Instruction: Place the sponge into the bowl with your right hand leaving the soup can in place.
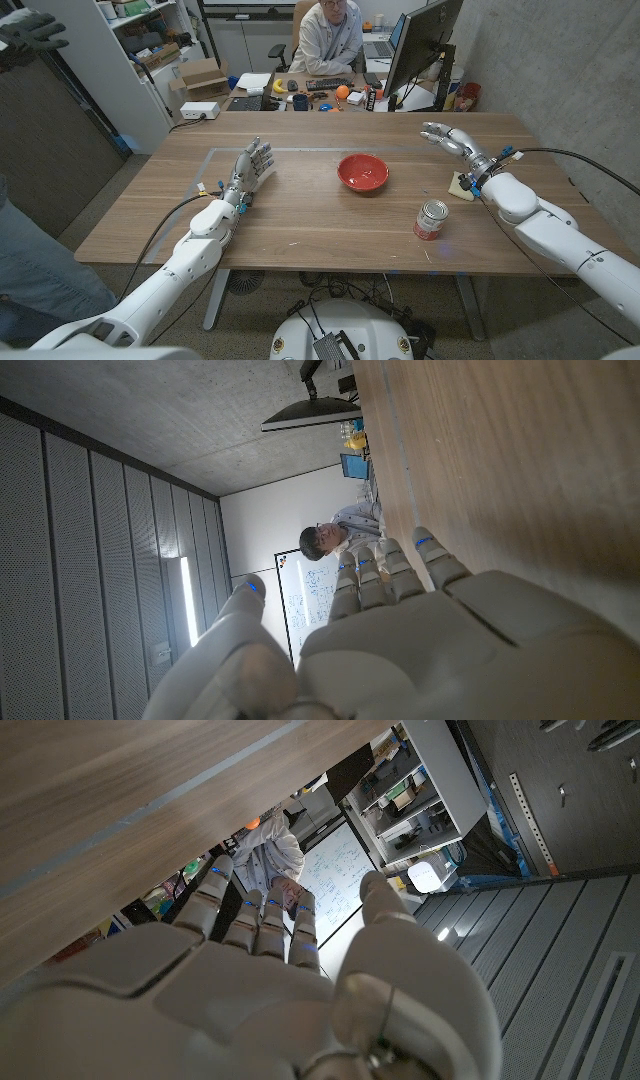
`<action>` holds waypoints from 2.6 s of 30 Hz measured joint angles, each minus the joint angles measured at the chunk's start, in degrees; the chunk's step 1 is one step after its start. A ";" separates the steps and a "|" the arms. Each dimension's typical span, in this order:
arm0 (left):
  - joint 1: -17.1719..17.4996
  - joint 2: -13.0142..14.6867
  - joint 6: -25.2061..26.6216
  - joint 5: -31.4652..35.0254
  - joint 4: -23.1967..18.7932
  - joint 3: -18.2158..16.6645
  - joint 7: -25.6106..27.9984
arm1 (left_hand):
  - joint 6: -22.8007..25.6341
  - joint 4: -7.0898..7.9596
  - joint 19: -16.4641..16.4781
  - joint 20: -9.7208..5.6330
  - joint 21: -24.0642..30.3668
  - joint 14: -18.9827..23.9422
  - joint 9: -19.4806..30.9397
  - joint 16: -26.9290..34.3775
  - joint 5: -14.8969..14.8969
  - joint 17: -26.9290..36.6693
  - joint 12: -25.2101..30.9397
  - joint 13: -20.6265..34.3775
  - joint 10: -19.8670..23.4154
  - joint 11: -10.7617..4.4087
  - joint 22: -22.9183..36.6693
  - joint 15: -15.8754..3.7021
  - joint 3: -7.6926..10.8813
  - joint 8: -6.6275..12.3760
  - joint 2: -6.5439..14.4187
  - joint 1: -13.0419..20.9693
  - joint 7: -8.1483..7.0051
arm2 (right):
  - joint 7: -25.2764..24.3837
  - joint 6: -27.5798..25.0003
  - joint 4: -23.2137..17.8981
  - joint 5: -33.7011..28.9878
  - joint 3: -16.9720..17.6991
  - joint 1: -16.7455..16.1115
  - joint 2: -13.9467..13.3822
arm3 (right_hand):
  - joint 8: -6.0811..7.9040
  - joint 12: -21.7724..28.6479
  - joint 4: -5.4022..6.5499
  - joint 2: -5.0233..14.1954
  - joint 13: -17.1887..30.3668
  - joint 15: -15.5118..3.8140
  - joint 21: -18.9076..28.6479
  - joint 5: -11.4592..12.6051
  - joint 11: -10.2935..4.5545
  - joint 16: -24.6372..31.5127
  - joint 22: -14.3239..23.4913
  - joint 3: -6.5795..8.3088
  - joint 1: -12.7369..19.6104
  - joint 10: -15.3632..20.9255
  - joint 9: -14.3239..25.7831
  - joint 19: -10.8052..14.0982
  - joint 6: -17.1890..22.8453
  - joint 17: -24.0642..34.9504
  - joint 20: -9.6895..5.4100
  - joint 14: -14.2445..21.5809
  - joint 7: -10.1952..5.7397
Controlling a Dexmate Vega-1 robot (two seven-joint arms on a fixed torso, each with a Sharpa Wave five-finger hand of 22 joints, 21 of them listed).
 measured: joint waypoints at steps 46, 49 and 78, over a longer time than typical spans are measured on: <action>2.60 2.87 1.64 3.23 -6.82 -0.23 4.79 | -2.50 -0.23 -0.71 1.35 0.00 0.07 -0.01 0.00 0.27 -0.02 0.00 0.00 -0.51 -0.09 0.30 0.50 -0.22 -0.27 0.46 -0.46 -1.43 | 1.05 -30.97 -22.63 -19.51 2.55 -7.47 -20.40 | -1.16 -1.66 0.79 -7.34 0.10 5.05 0.49 1.95 4.30 -0.17 0.55 -3.32 0.39 -10.03 -0.01 -5.00 -11.93 -1.59 0.65 -6.81 -3.62; 2.56 2.83 1.68 3.33 -6.88 -0.04 4.84 | -2.90 -0.41 -0.71 1.34 0.00 0.07 -0.01 0.00 0.27 -0.02 0.00 0.00 -0.51 -0.09 0.29 0.50 -0.04 -0.27 0.46 -0.46 -1.03 | 1.05 -30.97 -24.12 -21.37 1.05 -6.08 -21.41 | -1.16 -1.67 0.98 -7.69 -0.14 5.46 1.15 2.34 4.52 -0.18 0.55 -3.50 0.13 -11.93 -0.01 -3.51 -13.14 -1.78 0.48 -7.23 -3.63; 2.51 2.48 0.80 3.44 -6.55 0.13 4.80 | -2.57 -0.72 -0.72 1.97 0.00 0.07 -0.01 0.00 0.27 -0.02 0.00 -0.01 -0.73 -0.31 0.28 0.50 -0.19 0.00 0.69 -0.69 -0.72 | 31.90 -54.04 -29.83 -39.32 -15.72 10.57 -23.67 | -1.15 -1.66 1.61 -11.25 -0.70 7.37 1.17 5.89 5.66 -1.07 0.58 -7.00 0.64 -21.20 -0.14 3.28 -23.25 -2.12 0.80 -14.51 -1.09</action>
